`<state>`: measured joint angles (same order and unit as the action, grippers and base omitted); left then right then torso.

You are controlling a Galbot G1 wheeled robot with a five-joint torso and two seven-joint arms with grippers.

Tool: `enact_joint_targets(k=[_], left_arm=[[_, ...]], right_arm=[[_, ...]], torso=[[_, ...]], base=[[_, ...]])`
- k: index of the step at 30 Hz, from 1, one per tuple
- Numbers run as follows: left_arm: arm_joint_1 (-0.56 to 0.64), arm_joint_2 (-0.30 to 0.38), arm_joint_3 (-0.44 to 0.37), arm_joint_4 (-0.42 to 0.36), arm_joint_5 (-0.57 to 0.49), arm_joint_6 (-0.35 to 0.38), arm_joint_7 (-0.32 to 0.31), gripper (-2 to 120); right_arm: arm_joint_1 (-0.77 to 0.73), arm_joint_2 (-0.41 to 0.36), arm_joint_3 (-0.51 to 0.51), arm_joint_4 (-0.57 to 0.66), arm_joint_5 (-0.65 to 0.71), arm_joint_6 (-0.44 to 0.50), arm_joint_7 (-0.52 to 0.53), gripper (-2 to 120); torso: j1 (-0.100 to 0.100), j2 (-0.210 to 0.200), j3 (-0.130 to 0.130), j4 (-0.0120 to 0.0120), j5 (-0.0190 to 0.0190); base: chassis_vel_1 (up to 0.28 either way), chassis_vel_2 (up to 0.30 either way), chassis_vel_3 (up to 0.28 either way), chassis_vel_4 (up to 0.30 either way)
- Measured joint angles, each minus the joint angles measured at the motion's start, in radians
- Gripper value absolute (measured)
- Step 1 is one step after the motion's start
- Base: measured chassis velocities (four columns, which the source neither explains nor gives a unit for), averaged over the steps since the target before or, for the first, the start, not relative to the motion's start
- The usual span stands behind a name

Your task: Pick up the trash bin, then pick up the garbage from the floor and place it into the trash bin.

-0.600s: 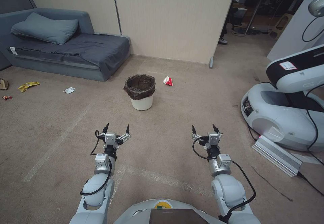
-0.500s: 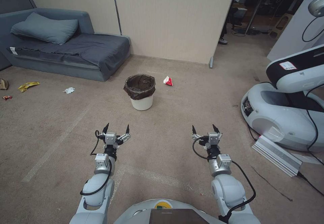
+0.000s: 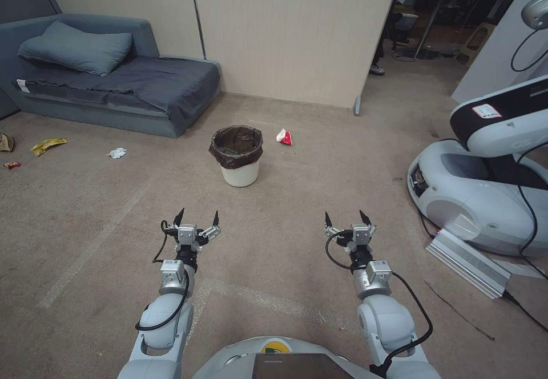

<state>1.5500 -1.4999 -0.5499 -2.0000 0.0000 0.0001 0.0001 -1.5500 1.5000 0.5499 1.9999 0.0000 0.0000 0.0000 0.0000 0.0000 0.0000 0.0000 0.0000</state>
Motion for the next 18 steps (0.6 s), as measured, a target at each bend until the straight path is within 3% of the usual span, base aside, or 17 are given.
enact_joint_targets(k=[18], left_arm=[[0.004,0.002,-0.004,-0.013,-0.003,0.007,0.0,100]], right_arm=[[-0.004,0.002,0.007,0.011,0.003,-0.002,0.0,100]], torso=[[0.0,0.0,0.0,0.0001,0.0]], base=[[0.0,0.0,0.0,0.0]])
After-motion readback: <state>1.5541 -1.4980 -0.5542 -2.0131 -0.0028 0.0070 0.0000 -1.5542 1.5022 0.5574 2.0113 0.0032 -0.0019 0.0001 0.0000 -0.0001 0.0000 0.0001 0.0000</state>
